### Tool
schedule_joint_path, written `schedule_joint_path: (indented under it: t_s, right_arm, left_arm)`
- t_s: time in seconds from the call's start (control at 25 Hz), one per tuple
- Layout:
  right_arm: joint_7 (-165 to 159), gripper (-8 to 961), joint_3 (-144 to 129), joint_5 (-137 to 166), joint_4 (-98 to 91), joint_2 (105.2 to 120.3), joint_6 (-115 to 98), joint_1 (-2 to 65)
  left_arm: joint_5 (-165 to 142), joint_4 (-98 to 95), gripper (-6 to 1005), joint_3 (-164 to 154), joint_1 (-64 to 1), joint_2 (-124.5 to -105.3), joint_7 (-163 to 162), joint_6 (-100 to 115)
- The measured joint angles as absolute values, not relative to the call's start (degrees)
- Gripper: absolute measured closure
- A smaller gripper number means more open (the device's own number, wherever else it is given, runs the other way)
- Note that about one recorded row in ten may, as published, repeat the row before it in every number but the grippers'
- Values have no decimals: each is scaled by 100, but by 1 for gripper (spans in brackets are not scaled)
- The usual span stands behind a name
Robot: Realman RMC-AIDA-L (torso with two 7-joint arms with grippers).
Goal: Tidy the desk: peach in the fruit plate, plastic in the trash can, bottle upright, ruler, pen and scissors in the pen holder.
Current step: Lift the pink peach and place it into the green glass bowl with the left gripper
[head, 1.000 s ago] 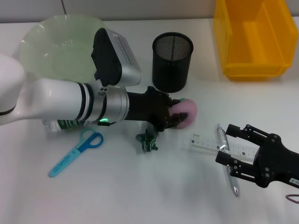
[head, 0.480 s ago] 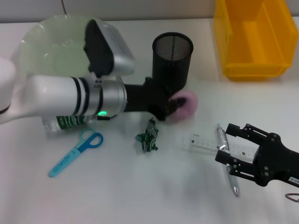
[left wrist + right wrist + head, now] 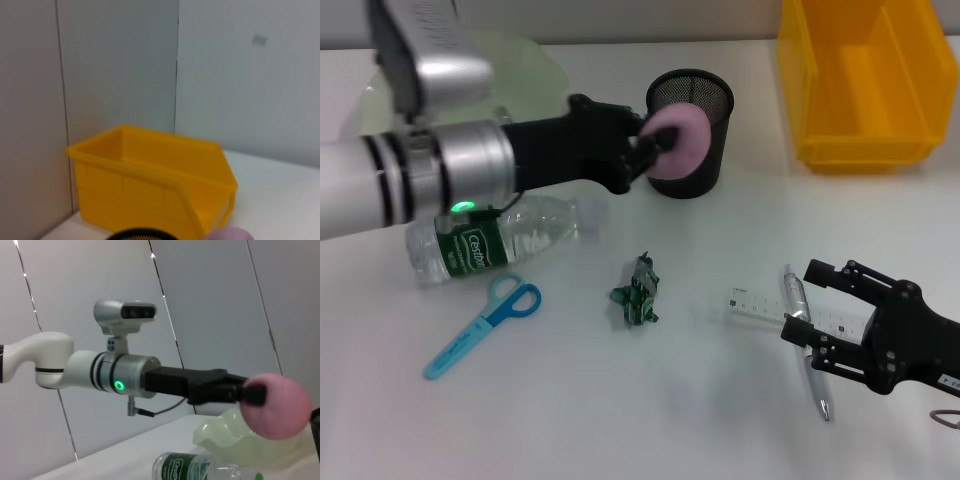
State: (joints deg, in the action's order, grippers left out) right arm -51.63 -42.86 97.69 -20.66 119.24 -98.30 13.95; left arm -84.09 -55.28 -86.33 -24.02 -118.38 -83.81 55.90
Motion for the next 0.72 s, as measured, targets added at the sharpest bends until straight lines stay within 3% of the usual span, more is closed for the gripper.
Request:
schedule_joint_path:
  t_s: [0.32,0.72]
  right_arm:
    - [-5224,187,-4270,9761,-2066,11927,-9824,1494]
    - [-5224,188,-4303,9754,-1954,11933,-9751,1668]
  left_arm:
    - [-8235,-5450,843,-7533,-2195,-11872,-8225,5622]
    - [-8157,-5272,841,-7378,-2238,-11860,-7725,3633]
